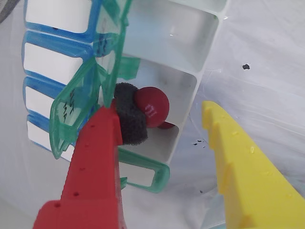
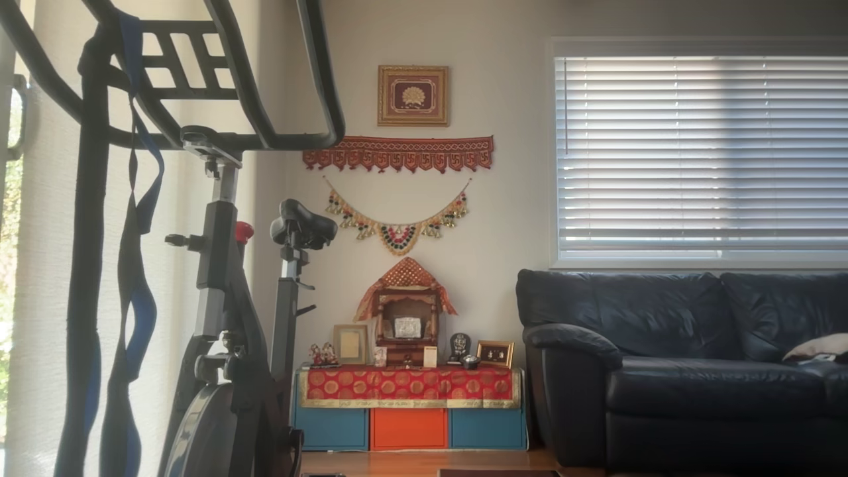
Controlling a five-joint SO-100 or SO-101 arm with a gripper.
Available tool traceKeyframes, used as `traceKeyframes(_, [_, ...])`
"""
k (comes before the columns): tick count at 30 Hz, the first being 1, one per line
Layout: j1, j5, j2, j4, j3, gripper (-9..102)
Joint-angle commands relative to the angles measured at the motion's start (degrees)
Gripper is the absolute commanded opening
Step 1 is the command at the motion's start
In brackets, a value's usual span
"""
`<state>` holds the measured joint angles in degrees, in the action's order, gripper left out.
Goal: Sort medicines into box.
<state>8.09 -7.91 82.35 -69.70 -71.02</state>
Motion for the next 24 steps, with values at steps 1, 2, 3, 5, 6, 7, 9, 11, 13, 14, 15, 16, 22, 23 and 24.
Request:
traceKeyframes(1, [1.23, -0.35, 8.26, -0.35, 1.32, 24])
traceKeyframes(2, [1.23, -0.44, 8.53, -0.44, 1.05, 24])
traceKeyframes(3, [1.23, -0.53, 8.70, -0.44, 0.88, 24])
traceKeyframes(5, [1.23, -0.44, 9.32, -0.44, 0.44, 24])
traceKeyframes(6, [1.23, -0.44, 9.58, -0.44, 0.26, 24])
traceKeyframes(7, [1.23, -0.44, 9.76, -0.35, 0.18, 24])
traceKeyframes(9, [1.23, -0.44, 9.84, -0.18, 0.00, 24])
traceKeyframes(11, [1.14, -0.44, 9.84, -0.18, 0.00, 23])
traceKeyframes(13, [1.14, -0.44, 10.02, -0.18, 0.00, 22])
traceKeyframes(14, [1.14, -0.44, 10.11, -0.44, 0.00, 21])
traceKeyframes(15, [1.14, -0.53, 10.37, -0.79, 0.00, 20])
traceKeyframes(16, [1.14, -0.53, 10.72, -0.97, 0.00, 19])
traceKeyframes(22, [1.32, -1.14, 14.50, -3.87, -0.09, 3])
traceKeyframes(23, [1.49, -0.88, 14.94, -4.66, 0.35, 1])
traceKeyframes(24, [1.67, -0.79, 15.29, -5.89, 1.05, 1])
